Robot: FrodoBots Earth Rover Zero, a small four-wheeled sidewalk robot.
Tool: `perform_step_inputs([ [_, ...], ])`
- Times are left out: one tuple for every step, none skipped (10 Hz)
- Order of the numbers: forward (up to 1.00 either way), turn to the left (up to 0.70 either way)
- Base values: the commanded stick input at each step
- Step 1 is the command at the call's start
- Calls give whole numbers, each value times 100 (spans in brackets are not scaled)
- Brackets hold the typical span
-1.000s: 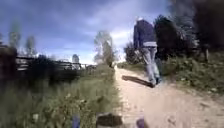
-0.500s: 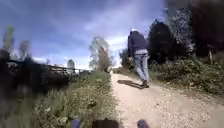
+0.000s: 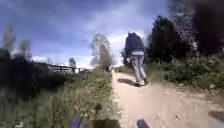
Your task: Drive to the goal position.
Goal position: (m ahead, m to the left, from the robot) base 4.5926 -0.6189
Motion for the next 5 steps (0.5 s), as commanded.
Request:
perform_step_inputs([
  [85,0],
  [85,0],
  [85,0],
  [85,0],
  [85,0],
])
